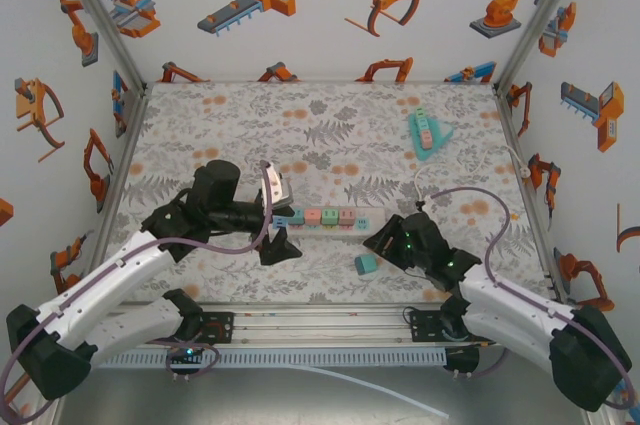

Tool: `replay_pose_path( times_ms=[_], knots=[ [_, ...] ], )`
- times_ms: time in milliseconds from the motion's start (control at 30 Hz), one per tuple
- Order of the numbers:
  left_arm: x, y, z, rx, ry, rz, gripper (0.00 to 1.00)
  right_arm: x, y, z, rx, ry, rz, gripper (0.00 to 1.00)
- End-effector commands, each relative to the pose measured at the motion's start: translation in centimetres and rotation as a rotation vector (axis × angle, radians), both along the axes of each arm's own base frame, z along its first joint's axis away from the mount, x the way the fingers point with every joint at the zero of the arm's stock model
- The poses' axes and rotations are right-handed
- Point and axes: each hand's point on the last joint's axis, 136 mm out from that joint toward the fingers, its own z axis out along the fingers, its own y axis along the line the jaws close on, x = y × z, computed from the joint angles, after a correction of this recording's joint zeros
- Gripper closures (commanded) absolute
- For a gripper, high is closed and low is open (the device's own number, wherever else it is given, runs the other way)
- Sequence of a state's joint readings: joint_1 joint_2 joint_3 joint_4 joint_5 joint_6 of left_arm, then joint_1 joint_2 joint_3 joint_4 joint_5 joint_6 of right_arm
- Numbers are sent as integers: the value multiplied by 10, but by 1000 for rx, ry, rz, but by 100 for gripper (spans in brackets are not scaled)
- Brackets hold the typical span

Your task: Pull the plug off the socket

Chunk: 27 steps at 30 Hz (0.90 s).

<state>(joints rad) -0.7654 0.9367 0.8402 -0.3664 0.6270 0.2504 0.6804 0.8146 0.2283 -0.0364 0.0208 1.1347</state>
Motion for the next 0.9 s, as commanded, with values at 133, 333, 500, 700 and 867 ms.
replay_pose_path(
  times_ms=[133, 333, 500, 700, 867],
  knots=[
    [9, -2, 18, -68, -74, 50, 3, 13, -7, 51, -123, -254, 87, 43],
    [33, 2, 15, -62, -54, 210, 3, 27, -5, 123, -297, -716, 218, 43],
    [57, 12, 15, -66, -49, 372, 3, 23, 6, 156, -580, -1004, 446, 40],
    [103, 38, 16, -115, -16, 714, 3, 1, 43, 141, -815, -1164, 962, 39],
    [133, 61, 4, -124, 111, 949, 3, -6, 74, 125, -779, -1180, 1251, 38]
  ],
)
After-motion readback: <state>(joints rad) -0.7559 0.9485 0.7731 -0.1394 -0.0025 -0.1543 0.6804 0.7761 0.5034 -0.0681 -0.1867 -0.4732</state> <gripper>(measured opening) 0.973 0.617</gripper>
